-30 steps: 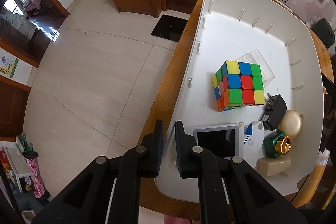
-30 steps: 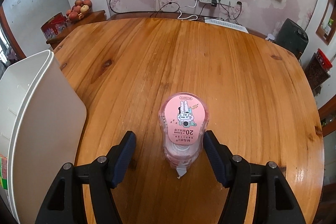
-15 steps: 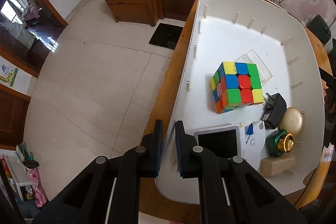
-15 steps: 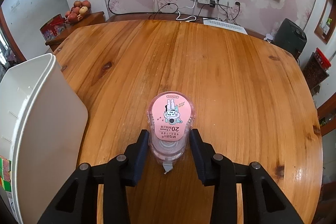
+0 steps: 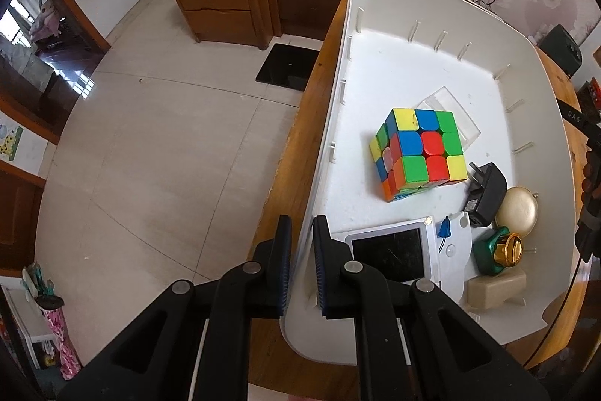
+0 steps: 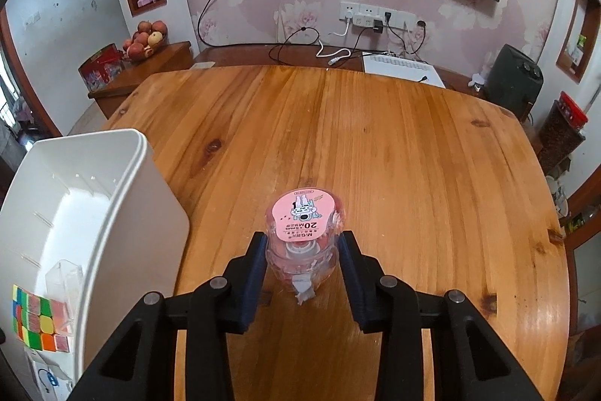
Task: Organize rigid objects
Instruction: 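Carry the pink tape dispenser into the tray and release it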
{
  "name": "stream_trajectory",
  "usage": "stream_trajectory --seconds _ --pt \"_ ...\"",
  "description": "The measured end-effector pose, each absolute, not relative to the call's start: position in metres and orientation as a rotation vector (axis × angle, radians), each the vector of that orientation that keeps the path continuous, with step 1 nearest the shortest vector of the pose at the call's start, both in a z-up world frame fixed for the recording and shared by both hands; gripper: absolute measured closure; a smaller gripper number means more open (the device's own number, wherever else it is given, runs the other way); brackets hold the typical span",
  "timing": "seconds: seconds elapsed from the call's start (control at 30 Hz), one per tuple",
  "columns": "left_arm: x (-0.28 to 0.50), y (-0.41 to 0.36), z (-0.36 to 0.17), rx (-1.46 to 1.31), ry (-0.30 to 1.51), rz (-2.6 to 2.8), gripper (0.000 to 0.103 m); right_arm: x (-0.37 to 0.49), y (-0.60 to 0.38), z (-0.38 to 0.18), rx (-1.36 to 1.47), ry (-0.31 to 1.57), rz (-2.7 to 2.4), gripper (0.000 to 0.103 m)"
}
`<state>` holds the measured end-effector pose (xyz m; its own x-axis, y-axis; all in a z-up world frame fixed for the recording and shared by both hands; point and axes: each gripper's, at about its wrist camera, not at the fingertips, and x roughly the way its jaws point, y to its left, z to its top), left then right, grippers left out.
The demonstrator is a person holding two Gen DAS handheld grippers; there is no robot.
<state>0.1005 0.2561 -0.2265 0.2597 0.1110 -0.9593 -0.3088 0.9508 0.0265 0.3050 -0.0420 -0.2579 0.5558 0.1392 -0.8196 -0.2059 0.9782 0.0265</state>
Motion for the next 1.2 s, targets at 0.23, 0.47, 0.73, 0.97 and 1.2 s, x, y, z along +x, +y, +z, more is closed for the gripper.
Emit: stream_trajectory --seconds 0.23,0.47,0.73,0.97,1.2 --pt "0.102 0.257 -0.230 -0.164 1.301 0.245 0.091 0.294 -0.049 -0.234 -0.037 0.916 0.167 0.064" --pt "0.102 0.261 -0.239 -0.151 1.345 0.175 0.091 0.271 -0.050 -0.196 -0.015 0.845 0.141 0.064" --pt "0.104 0.260 -0.242 -0.070 1.393 0.063 0.091 0.232 -0.031 -0.169 0.018 0.812 0.139 0.064" --pt "0.107 0.254 -0.245 0.035 1.415 -0.032 0.091 0.190 0.004 -0.167 0.016 0.831 0.166 0.064" --pt "0.111 0.251 -0.247 0.091 1.414 -0.093 0.091 0.144 0.043 -0.179 -0.001 0.902 0.222 0.064"
